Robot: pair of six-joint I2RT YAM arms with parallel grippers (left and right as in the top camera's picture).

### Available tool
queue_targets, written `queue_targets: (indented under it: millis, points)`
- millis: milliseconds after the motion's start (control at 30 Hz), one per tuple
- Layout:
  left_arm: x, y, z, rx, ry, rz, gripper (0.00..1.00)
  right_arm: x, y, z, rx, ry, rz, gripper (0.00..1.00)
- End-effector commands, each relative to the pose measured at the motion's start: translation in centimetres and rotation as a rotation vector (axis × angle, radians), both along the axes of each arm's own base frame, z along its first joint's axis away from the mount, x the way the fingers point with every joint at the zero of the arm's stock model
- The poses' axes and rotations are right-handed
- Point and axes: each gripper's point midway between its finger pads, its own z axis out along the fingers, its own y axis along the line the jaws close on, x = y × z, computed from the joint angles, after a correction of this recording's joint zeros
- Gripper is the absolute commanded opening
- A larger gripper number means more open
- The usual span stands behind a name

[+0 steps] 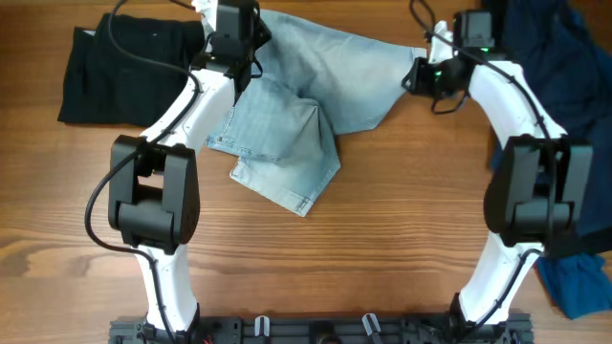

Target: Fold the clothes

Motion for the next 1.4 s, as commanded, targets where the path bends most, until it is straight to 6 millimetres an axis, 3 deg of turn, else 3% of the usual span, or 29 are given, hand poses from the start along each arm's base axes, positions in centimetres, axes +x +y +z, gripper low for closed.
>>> queue_targets:
  millis: [0, 167, 433, 600, 667, 733, 867, 967, 1033, 1100, 1133, 1200, 1333, 1367]
  points:
    - [0.0, 0.7, 0.2, 0.035, 0.012, 0.026, 0.04, -2.5, 1.2, -2.6, 0.046, 0.186, -0.1, 0.26]
    - [-0.7, 0.9, -0.7, 0.048, 0.058, 0.025, 0.04, -4.8, 3.1, -4.6, 0.117, 0.292, -0.124, 0.27]
    - [-1.2, 1.0, -1.4, 0.057, 0.093, 0.024, 0.04, -2.9, 6.2, -6.1, 0.119, 0.163, -0.133, 0.31]
    - [-1.5, 1.1, -1.8, 0.062, 0.112, 0.024, 0.04, -2.6, 5.6, -6.6, 0.06, 0.143, -0.153, 0.31]
    - [-1.6, 1.1, -1.9, 0.064, 0.118, 0.024, 0.04, -2.9, 4.5, -7.1, -0.002, 0.149, -0.179, 0.04]
    - [-1.6, 1.1, -1.9, 0.064, 0.12, 0.024, 0.04, -3.3, 3.2, -7.2, -0.057, 0.163, -0.203, 0.05]
    - [-1.6, 1.1, -2.0, 0.064, 0.12, 0.024, 0.04, -3.9, 0.1, -3.4, -0.084, 0.144, -0.203, 0.04]
    - [-1.7, 1.1, -2.0, 0.065, 0.123, 0.024, 0.04, -4.4, -2.7, 3.6, -0.11, 0.052, -0.171, 0.04]
    - [-1.7, 1.1, -2.0, 0.065, 0.123, 0.024, 0.04, -4.6, -3.4, 6.7, -0.125, -0.012, -0.166, 0.04]
    - [-1.7, 1.1, -2.1, 0.066, 0.126, 0.024, 0.04, -4.4, -2.8, 7.6, -0.121, -0.044, -0.157, 0.05]
    - [-1.7, 1.1, -2.1, 0.066, 0.127, 0.023, 0.04, -4.3, -2.2, 7.1, -0.122, -0.037, -0.143, 0.1]
    - [-1.8, 1.1, -2.2, 0.067, 0.132, 0.022, 0.04, -4.5, -0.4, 5.4, -0.123, 0.003, -0.097, 0.42]
    - [-1.8, 1.1, -2.2, 0.068, 0.134, 0.023, 0.04, -6.0, 2.6, 1.8, -0.153, 0.108, 0.001, 0.94]
    - [-1.8, 1.1, -2.2, 0.068, 0.134, 0.023, 0.04, -6.0, 2.5, 1.5, -0.156, 0.116, -0.007, 0.97]
